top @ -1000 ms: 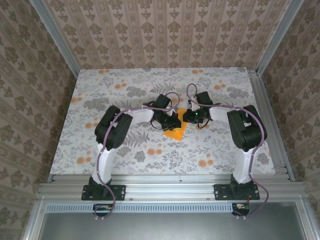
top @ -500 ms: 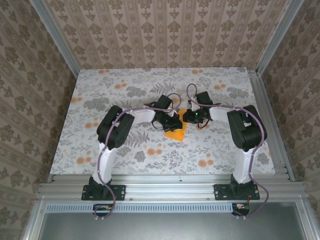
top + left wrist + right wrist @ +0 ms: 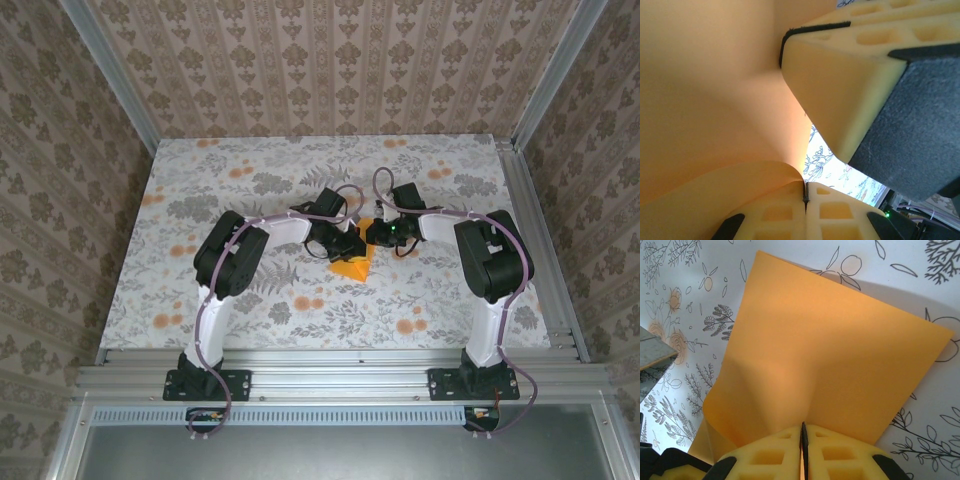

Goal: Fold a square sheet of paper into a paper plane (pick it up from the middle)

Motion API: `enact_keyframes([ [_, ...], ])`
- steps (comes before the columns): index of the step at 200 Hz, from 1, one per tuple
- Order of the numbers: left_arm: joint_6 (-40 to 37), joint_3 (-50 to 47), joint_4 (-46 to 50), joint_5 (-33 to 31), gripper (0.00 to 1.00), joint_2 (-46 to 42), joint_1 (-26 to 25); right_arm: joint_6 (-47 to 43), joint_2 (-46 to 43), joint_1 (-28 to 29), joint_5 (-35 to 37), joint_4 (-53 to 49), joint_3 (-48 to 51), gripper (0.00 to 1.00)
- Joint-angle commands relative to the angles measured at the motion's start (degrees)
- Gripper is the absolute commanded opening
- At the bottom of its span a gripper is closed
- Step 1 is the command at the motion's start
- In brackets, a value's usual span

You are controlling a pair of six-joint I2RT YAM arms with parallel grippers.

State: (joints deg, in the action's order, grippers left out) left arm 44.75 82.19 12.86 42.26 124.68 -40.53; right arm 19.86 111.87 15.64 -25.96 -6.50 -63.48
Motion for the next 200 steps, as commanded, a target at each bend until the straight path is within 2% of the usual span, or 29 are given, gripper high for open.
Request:
enact_keyframes([
  [1, -1.7, 0.8, 0.9, 0.6, 0.05, 1.8, -0.4, -1.0, 0.4, 0.4, 0.1, -3.1, 0.9, 0.13],
  [163, -1.8, -0.6, -0.1, 0.3, 0.05, 3.4, -0.4, -0.9, 0.2, 0.4, -0.4, -3.0, 0.8, 0.13],
  [200, -2.0, -1.1, 0.0, 0.4, 0.11, 4.1, -0.3, -0.7, -0.3, 0.4, -0.6, -3.1, 0.4, 0.15],
])
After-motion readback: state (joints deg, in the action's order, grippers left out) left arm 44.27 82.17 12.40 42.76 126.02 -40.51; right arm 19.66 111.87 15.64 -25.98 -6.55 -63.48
